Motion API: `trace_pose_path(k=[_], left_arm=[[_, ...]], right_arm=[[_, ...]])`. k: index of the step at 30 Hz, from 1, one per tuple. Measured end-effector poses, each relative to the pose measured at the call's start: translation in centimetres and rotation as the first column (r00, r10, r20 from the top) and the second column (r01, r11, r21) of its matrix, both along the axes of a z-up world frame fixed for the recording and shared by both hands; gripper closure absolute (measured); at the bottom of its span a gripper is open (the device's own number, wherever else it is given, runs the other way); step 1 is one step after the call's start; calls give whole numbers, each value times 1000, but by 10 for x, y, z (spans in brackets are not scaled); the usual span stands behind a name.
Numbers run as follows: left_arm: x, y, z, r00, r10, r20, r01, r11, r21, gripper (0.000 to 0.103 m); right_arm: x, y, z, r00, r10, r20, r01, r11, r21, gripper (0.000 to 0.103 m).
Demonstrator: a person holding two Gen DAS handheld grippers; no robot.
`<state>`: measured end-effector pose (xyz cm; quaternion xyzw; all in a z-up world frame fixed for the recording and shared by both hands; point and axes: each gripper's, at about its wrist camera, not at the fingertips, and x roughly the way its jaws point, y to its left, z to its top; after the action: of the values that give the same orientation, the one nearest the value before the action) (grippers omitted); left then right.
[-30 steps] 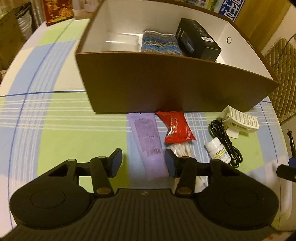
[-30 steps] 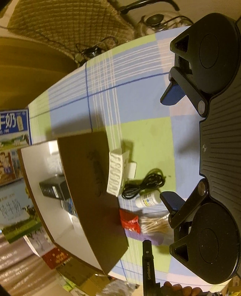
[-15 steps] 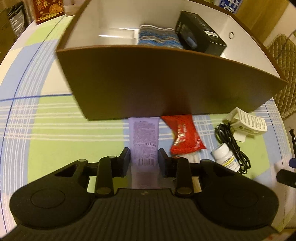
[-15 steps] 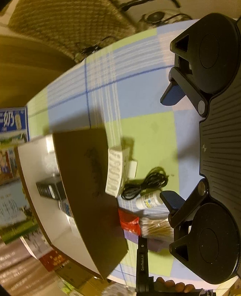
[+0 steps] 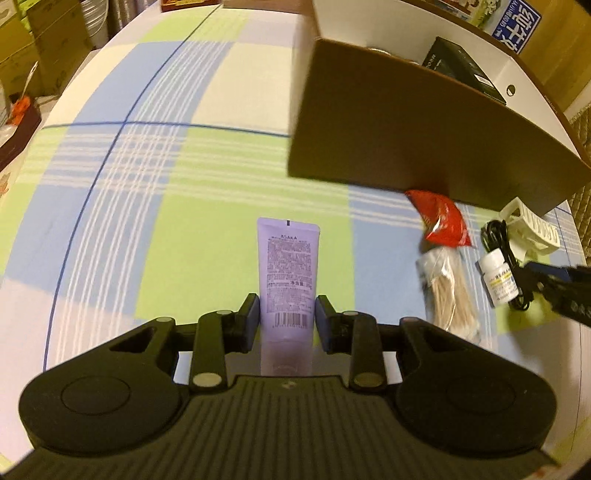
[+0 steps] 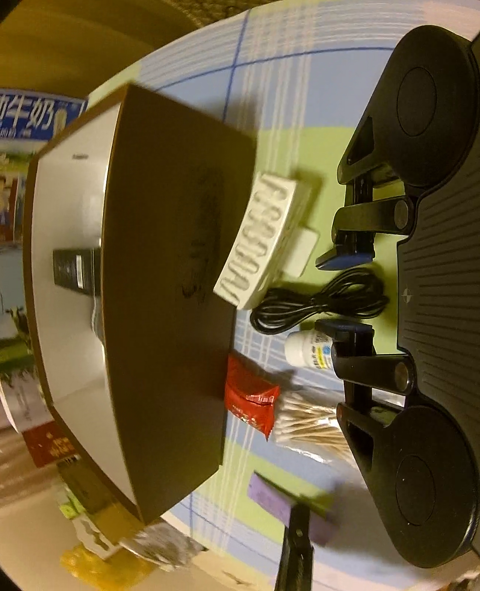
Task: Organize objects
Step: 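Grasp the purple tube with the left tool while the right tool grasps the black cable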
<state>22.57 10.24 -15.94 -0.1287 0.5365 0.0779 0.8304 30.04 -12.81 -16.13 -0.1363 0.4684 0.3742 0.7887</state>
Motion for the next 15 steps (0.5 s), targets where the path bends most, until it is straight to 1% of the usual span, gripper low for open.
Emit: trace_pose_path(k=[3,5,6,11,15], left_arm=[[-8,1,0,1000,8,-5,-8,1000,-3,76],[-8,-1,0,1000,6,-6,-6,1000,0,76],[-8,-2,0,1000,5,-7,-5,1000,1,76],[-8,-14,-1,1000,-13,-11,14,999,40,76],[-15,-30,-1,999,-52,-12,53,998,27,76]], right_arm=[[2,5,-7,1000,22,5,-22,1000,-2,77],[0,7,-9,998,48,29,-48,999,0,82],[-2,7,-10,997,63,39,-63,998,-8,87],[-13,-3,-9,996,89,21,-89,996,-16,88],[-25,-22,-7,994,108,-6,-108,994,-28,88]])
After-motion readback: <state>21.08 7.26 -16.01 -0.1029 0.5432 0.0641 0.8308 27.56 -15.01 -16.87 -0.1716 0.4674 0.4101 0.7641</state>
